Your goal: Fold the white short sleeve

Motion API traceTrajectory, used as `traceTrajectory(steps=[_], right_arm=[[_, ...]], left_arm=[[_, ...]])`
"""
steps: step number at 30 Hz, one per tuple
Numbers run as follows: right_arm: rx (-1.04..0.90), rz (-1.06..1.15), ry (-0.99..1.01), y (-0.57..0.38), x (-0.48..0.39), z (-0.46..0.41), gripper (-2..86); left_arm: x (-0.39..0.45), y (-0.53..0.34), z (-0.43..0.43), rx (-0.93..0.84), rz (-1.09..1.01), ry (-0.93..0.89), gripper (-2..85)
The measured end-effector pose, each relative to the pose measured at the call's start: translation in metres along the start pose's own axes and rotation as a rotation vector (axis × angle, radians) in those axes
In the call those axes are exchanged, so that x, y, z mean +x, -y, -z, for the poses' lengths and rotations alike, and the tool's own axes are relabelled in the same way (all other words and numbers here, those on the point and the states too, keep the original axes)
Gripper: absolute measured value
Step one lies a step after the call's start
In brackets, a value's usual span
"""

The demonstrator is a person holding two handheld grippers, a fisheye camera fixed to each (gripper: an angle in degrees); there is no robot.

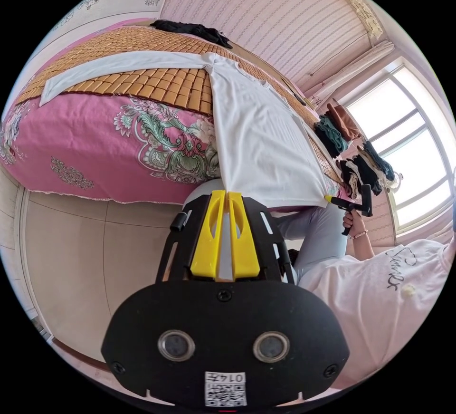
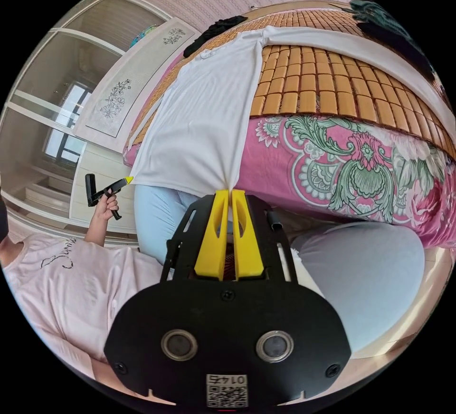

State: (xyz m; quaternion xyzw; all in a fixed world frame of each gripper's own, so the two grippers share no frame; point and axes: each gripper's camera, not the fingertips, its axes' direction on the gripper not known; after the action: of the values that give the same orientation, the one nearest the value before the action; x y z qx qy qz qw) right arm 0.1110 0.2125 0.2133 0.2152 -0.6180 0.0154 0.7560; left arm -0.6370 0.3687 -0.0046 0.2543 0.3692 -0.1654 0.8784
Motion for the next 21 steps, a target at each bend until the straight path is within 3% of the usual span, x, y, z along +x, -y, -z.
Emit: traceTrajectory(steps=[8, 21], right_arm=[[-0.013, -0.018, 0.057, 0.002, -0.009, 0.009, 0.4], [-0.046, -0.064, -0.085, -0.001, -0.033, 0.035, 0.2]], left_arm=[[-0.014, -0.02, -0.045, -0.034, -0.009, 0.01, -0.6], [-0.042, -0.089, -0.093, -0.107, -0.003, 0.138, 4.9]])
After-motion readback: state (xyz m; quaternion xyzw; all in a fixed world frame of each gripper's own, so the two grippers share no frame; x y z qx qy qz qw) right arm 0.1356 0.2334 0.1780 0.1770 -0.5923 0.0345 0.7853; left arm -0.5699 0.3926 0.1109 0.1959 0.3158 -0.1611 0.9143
